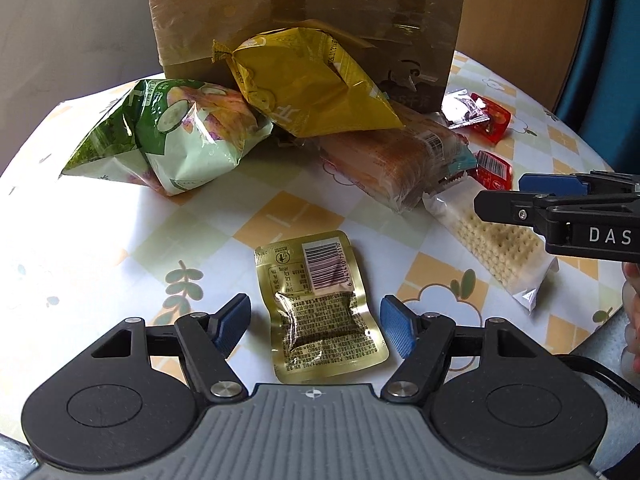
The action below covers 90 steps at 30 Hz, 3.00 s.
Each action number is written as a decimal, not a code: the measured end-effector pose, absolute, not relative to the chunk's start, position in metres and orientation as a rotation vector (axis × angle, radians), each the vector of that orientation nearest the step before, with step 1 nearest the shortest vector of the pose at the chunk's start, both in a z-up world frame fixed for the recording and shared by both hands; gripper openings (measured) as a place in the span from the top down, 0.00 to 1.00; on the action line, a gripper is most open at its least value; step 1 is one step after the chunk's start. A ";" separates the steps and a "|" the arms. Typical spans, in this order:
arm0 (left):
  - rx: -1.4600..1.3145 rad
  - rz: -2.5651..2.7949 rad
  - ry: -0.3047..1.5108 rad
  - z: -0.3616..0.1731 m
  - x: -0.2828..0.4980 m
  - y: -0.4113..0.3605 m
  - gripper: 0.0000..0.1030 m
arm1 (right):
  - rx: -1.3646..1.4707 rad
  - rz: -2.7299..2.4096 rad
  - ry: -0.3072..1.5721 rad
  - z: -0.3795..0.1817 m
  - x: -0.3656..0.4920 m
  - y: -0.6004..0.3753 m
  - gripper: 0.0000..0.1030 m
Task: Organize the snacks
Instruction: 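Approach the gold sauce packet with the left gripper while the right gripper approaches the crackers, then grasp the gold sauce packet with the left gripper while the right gripper grasps the cracker packet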
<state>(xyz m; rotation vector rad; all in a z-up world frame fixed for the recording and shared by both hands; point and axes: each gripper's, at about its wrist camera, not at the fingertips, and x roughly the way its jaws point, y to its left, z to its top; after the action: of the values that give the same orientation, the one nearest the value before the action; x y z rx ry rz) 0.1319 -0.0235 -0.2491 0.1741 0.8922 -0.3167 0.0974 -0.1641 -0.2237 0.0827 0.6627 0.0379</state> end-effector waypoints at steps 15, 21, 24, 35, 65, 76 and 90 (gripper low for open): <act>0.099 -0.257 0.870 -0.245 0.132 -0.001 0.47 | 0.075 0.044 0.696 -0.229 0.099 -0.164 0.37; 0.082 -0.249 0.851 -0.241 0.129 0.003 0.49 | 0.067 0.053 0.720 -0.233 0.101 -0.162 0.38; 0.086 -0.259 0.844 -0.239 0.128 0.003 0.49 | 0.047 0.062 0.721 -0.234 0.102 -0.158 0.39; 0.095 -0.282 0.796 -0.233 0.120 0.001 0.50 | -0.006 0.066 0.729 -0.238 0.105 -0.149 0.53; 0.086 -0.301 0.714 -0.219 0.113 0.003 0.50 | 0.072 0.051 0.666 -0.222 0.094 -0.165 0.58; 0.049 -0.305 0.496 -0.167 0.100 0.014 0.73 | 0.015 0.060 0.474 -0.166 0.087 -0.173 0.58; -0.140 -0.229 0.791 -0.205 0.134 0.089 0.35 | 0.090 0.083 0.556 -0.196 0.092 -0.172 0.58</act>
<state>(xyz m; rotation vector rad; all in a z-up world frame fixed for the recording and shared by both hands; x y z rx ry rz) 0.1344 0.0891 -0.2045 -0.1404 0.7911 -0.2292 0.0918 -0.1724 -0.1956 0.0901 0.5565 0.0832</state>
